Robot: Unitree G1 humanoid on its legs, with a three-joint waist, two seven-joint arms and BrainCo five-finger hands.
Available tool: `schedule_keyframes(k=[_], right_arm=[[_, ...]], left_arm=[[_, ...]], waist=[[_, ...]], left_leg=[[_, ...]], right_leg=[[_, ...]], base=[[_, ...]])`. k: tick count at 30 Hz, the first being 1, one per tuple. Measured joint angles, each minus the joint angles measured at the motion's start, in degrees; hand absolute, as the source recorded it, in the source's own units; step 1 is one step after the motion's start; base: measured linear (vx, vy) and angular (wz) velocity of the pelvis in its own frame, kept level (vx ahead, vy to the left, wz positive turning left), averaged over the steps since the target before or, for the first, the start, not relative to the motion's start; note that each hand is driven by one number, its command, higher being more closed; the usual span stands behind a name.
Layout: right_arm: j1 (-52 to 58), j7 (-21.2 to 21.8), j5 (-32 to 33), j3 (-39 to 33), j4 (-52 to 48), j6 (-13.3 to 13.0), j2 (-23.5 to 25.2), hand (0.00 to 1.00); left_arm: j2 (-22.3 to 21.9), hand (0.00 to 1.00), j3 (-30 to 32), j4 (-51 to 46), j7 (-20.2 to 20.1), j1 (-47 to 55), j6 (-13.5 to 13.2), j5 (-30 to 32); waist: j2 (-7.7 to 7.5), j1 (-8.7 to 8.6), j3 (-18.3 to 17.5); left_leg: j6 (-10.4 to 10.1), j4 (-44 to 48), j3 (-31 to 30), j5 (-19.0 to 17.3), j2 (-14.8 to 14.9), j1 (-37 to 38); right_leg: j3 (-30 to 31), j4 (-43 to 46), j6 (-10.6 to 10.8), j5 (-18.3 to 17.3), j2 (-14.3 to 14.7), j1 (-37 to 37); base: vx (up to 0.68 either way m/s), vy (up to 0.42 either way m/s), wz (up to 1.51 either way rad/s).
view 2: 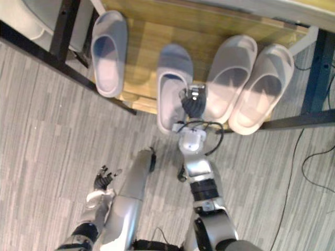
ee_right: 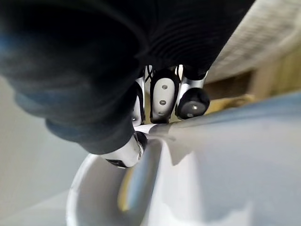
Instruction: Organize the slippers on the shoe rack
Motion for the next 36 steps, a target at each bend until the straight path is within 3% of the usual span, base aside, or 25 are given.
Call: schedule_keyframes(k=[9, 12, 23, 24, 36], right_arm=[[-6.8, -0.7, 6.5, -2.5, 7.1, -1.1, -0.6, 1.0], [-7.9, -0.5, 8.7, -3.8, 9.7, -1.3, -0.7, 1.0], [-9.9, 0.1, 12.1, -4.3, 12.5, -0.5, -0.6, 1.0], [-10.5, 0.1, 13.1, -4.3, 12.7, -0.5, -0.6, 0.0], [-13.5, -0.1, 15.9, -4.4, 14.6, -0.4, -0.6, 0.0]], left_arm=[[0.0, 0.0, -0.3, 0.1, 0.9, -0.2, 0.6, 0.0], [0.1, 0.0, -0.6, 0.8, 0.9, -0.2, 0.7, 0.0], [-0.3, 0.0, -2.7, 1.3, 0.9, -0.2, 0.7, 0.0], [-0.3, 0.0, -2.7, 1.2, 0.9, -0.2, 0.7, 0.0], [-0.9, 0.0, -4.9, 1.3, 1.1, -0.3, 0.7, -0.3]], waist=[[-0.09, 0.68, -0.8], [-1.0, 1.96, -2.9], [-0.96, 3.69, -5.2], [-0.96, 3.82, -5.2], [-0.57, 5.72, -7.4]], left_leg=[[-0.6, 0.5, -1.5, 0.3, -0.8, -1.7], [-0.7, 0.7, -1.7, 0.4, -1.1, -2.8], [-1.6, 0.7, -3.5, 0.9, -1.7, -3.8], [-1.7, 0.7, -3.7, 0.9, -1.7, -3.8], [-2.0, 0.6, -4.9, 1.1, -2.5, -4.5]], right_leg=[[-1.2, 0.9, -0.6, -0.3, -0.6, -1.0], [-1.5, 1.6, -1.3, -0.7, -1.0, -2.1], [-3.7, 2.5, -2.1, -1.9, -2.1, -2.1], [-3.8, 2.5, -2.2, -1.9, -2.1, -2.1], [-5.2, 2.9, -2.6, -2.6, -2.7, -2.0]], base=[[-0.01, 0.02, 0.07], [-0.01, 0.01, 0.08], [-0.02, 0.009, 0.1], [-0.02, 0.02, 0.04], [-0.01, 0.024, 0.06]])
